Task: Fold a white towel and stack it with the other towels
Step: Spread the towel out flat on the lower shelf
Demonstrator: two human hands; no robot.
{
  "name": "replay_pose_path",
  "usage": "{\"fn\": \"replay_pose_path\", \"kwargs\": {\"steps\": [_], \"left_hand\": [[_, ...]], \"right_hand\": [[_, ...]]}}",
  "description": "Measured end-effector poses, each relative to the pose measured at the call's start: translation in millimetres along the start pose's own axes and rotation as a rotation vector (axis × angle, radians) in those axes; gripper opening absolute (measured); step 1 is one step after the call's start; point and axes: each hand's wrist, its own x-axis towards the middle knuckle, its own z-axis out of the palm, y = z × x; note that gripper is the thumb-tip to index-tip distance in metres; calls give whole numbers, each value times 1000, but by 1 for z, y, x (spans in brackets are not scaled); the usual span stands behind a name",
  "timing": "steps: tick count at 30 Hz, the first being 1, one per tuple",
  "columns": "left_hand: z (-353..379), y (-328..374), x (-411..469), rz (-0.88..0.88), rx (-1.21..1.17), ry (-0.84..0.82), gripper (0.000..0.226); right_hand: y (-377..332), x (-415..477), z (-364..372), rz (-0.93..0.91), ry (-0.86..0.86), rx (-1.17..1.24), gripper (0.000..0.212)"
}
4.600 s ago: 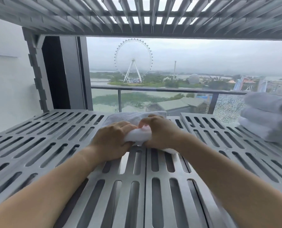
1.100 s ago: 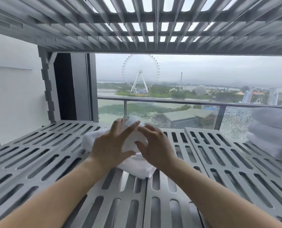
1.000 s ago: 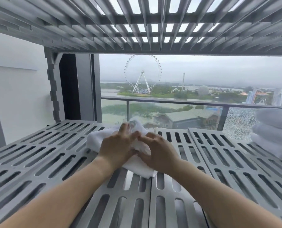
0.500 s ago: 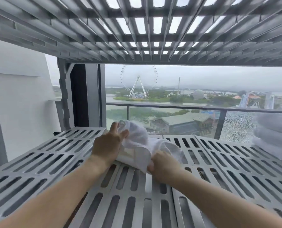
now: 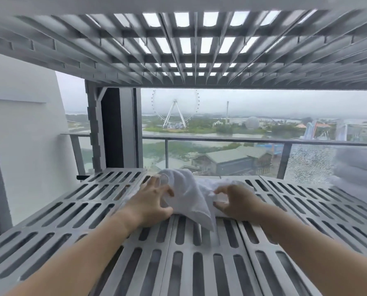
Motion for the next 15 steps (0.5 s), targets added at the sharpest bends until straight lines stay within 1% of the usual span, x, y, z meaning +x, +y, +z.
{"fn": "replay_pose_path", "kwargs": {"steps": [1,2,5,7,9,11,13,14,15], "left_hand": [[-1,3,0,-19,-35,30,34],[-1,6,0,-36,-46,61,39],[0,17,2,-53,-23,134,69],[4,27,4,-29,11,115,85],[9,34,7,-34,36,76,94],[13,38,12,-65,95,16,88],[15,41,16,-71,172,-22,73],[14,42,18,-70,188,-25,65],[13,42,19,-72,186,-23,58]], "right_hand": [[-8,1,3,-14,8,23,37],[-15,1,7,-30,14,59,39],[-33,3,18,-76,41,152,43],[-38,4,22,-102,46,177,44],[-35,3,23,-116,41,203,43],[-28,1,20,-97,124,268,37],[-22,1,17,-63,252,246,32],[-21,2,16,-65,285,201,33],[-22,5,16,-87,271,156,39]]}}
